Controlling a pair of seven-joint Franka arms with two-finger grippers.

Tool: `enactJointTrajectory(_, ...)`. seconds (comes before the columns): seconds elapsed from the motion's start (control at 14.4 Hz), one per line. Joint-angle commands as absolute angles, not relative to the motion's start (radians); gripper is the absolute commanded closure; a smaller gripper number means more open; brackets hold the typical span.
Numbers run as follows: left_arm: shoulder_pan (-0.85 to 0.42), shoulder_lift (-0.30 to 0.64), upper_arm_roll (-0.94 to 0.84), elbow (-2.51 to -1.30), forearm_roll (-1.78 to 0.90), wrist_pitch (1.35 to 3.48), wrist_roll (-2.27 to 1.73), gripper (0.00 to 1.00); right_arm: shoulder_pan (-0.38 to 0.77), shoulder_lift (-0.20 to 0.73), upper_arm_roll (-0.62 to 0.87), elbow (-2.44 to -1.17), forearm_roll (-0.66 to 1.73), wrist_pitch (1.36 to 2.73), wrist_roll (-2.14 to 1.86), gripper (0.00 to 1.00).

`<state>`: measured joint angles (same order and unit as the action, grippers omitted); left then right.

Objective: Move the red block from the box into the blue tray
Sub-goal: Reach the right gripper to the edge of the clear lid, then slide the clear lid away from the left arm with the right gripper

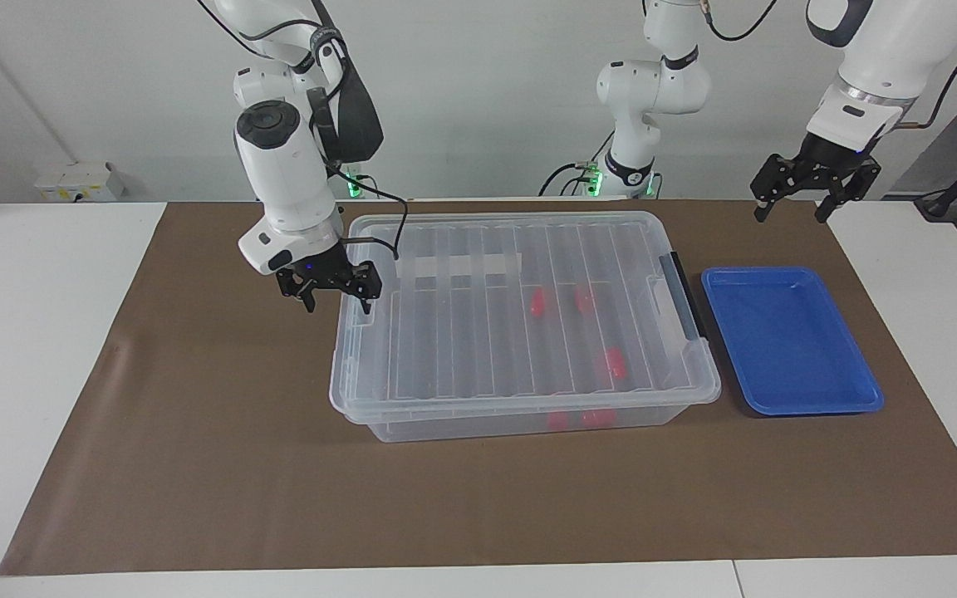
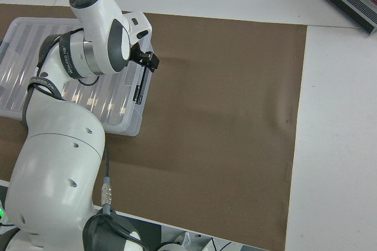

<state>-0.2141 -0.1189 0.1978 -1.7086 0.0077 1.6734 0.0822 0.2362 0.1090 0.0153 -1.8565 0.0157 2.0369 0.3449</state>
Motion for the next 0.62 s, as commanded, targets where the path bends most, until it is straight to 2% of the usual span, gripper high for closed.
enactJointTrajectory(0.0, -0.222, -0.135, 0.202, -1.712, 0.026, 1.657, 0.074, 0.0, 0.215, 0.097, 0.017, -1.89, 0.028, 2.057, 0.301, 0.01)
enactJointTrajectory(0.56, -0.222, -0.135, 0.202, -1.712, 0.026, 1.657, 0.074, 0.0, 0.166, 0.072, 0.015, -1.901, 0.028, 2.008, 0.288, 0.01)
